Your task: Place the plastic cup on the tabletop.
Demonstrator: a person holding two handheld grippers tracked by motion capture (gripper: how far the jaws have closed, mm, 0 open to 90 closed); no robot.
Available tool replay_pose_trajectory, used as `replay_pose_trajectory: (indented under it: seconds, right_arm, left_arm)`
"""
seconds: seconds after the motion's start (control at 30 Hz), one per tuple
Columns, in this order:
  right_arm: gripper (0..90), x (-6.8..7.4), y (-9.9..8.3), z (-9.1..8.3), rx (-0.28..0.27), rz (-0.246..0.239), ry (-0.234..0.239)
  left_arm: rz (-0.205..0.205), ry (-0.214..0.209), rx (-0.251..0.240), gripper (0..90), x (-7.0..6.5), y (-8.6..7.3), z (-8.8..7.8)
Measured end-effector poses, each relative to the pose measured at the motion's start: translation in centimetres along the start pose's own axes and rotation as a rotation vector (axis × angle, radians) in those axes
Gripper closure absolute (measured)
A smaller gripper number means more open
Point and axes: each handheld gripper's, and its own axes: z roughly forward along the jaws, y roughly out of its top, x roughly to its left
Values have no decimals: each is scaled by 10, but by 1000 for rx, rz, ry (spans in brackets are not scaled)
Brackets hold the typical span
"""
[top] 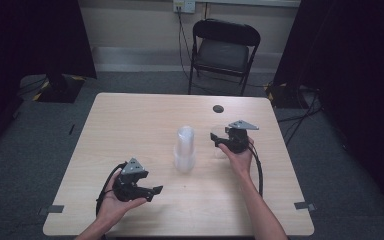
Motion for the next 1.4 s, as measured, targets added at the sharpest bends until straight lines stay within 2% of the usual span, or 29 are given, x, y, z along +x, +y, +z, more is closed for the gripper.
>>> replay_pose_trajectory:
  seconds: [0.17, 0.5, 0.57, 0.7, 0.77, 0.87, 1.03, 1.13, 1.27, 1.4]
  right_arm:
    - [283, 1, -4, -9, 8, -20, 3]
    - [289, -1, -15, -29, 12, -18, 0]
    - [297, 0, -17, -32, 15, -16, -7]
    - [302, 3, -23, -38, 12, -20, -1]
    - [301, 5, -24, -40, 17, -32, -4]
    - [301, 9, -24, -40, 20, -42, 0]
    - [300, 11, -26, -43, 34, -34, -11]
    - [299, 16, -26, -44, 54, -61, -16]
    - [305, 17, -26, -41, 48, -67, -20]
    - [307, 18, -25, -38, 49, -68, -23]
  left_arm:
    - [-1, 0, -2, 220, -1, 1, -1]
    - [-4, 5, -1, 221, 0, 1, 0]
    - [-8, 4, -11, 222, 1, 2, -2]
    - [-18, 30, -52, 224, 5, 4, -11]
    - [-40, 32, -56, 224, 8, 3, -12]
    - [-49, 41, -58, 224, 10, 2, -12]
    - [-41, 36, -51, 224, 10, 2, -11]
    - [-34, 36, -47, 225, 8, 2, -11]
    - [-27, 30, -49, 225, 9, 2, -11]
    - [-38, 26, -43, 225, 9, 2, -9]
